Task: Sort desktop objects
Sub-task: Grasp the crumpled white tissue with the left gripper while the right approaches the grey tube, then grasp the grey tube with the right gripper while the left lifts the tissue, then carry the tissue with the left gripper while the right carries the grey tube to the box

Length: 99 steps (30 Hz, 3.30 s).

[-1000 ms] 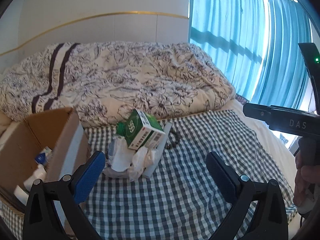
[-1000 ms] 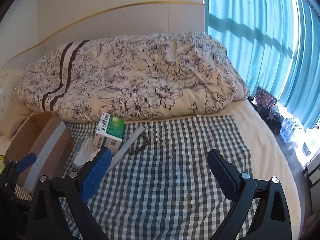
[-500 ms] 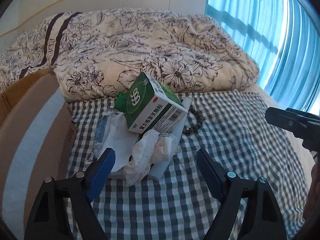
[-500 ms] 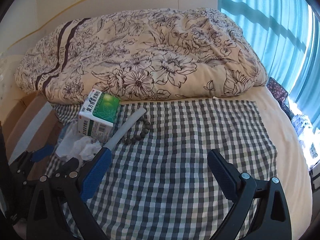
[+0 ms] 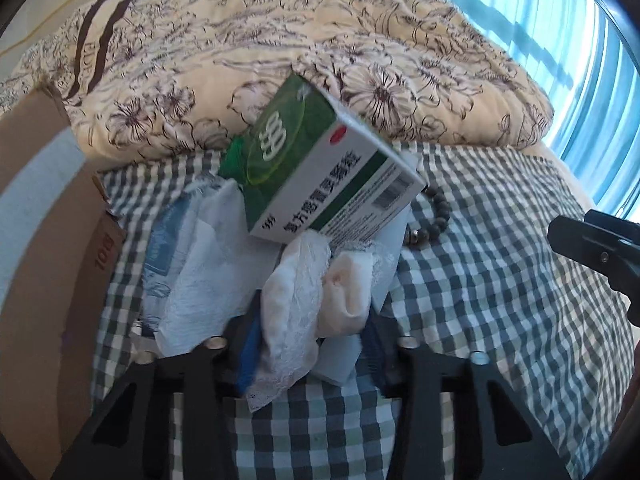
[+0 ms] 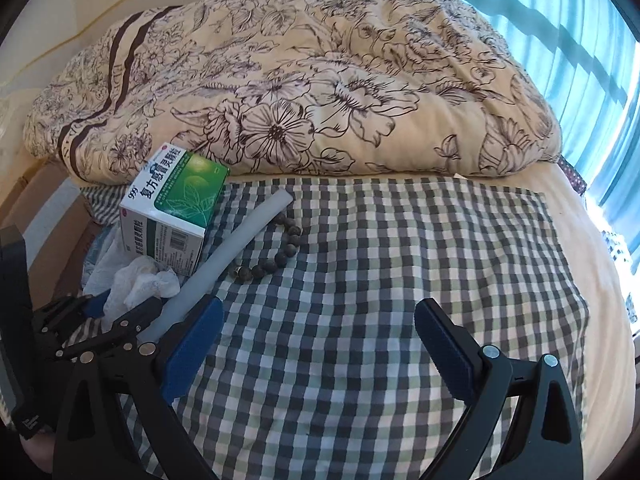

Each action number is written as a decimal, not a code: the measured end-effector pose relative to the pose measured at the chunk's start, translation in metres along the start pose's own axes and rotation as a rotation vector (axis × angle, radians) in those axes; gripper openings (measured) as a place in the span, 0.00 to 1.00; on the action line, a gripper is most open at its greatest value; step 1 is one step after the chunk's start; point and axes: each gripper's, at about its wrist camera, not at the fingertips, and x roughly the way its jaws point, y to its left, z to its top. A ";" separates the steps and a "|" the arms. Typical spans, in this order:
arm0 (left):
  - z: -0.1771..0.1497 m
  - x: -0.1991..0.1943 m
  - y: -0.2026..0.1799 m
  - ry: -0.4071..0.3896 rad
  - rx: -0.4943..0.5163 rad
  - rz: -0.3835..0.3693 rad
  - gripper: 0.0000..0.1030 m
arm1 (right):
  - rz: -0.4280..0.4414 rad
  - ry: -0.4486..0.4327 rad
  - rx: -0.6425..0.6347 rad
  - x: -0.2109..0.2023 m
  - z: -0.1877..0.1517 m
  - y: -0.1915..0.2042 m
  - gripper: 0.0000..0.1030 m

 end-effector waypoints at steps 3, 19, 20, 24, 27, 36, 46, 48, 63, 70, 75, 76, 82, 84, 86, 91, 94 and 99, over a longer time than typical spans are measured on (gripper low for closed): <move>-0.001 -0.002 0.001 -0.014 0.002 -0.007 0.13 | 0.010 0.007 -0.002 0.008 0.002 0.003 0.94; 0.007 -0.053 0.031 -0.120 -0.065 0.007 0.11 | 0.175 0.115 -0.024 0.059 0.000 0.060 0.60; 0.007 -0.054 0.032 -0.122 -0.064 0.007 0.11 | 0.177 0.121 -0.033 0.062 -0.002 0.065 0.60; 0.009 -0.058 0.038 -0.128 -0.063 0.016 0.11 | 0.209 0.154 -0.036 0.073 -0.007 0.084 0.60; 0.009 -0.062 0.044 -0.137 -0.074 0.021 0.11 | 0.225 0.167 -0.034 0.078 -0.007 0.095 0.60; 0.008 -0.070 0.055 -0.142 -0.087 0.021 0.11 | 0.108 0.183 -0.072 0.093 -0.007 0.120 0.36; 0.010 -0.088 0.048 -0.159 -0.080 0.013 0.11 | 0.139 0.160 -0.022 0.072 -0.008 0.107 0.13; 0.011 -0.094 0.047 -0.168 -0.076 0.014 0.11 | 0.133 0.149 -0.026 0.063 -0.009 0.106 0.13; 0.019 -0.173 0.020 -0.260 -0.059 0.010 0.11 | 0.101 -0.037 -0.009 -0.062 -0.007 0.083 0.13; 0.017 -0.222 0.003 -0.318 -0.034 0.006 0.11 | 0.089 -0.122 -0.004 -0.126 -0.013 0.076 0.13; 0.014 -0.257 -0.003 -0.355 -0.025 0.011 0.11 | 0.087 -0.179 -0.005 -0.171 -0.020 0.074 0.13; 0.013 -0.263 -0.004 -0.363 -0.023 0.013 0.11 | 0.085 -0.190 -0.007 -0.179 -0.021 0.074 0.13; 0.004 -0.302 -0.008 -0.399 -0.018 0.031 0.11 | 0.090 -0.253 -0.015 -0.227 -0.029 0.080 0.13; 0.001 -0.314 -0.009 -0.412 -0.017 0.034 0.12 | 0.092 -0.275 -0.019 -0.242 -0.032 0.082 0.13; -0.003 -0.328 -0.011 -0.429 -0.015 0.038 0.12 | 0.094 -0.298 -0.022 -0.259 -0.034 0.083 0.13; -0.011 -0.359 -0.013 -0.470 -0.013 0.049 0.12 | 0.099 -0.353 -0.035 -0.298 -0.038 0.091 0.13; -0.016 -0.377 -0.010 -0.495 -0.019 0.056 0.12 | 0.101 -0.389 -0.042 -0.319 -0.040 0.096 0.13; -0.023 -0.402 -0.001 -0.531 -0.033 0.079 0.12 | 0.102 -0.437 -0.062 -0.346 -0.040 0.106 0.13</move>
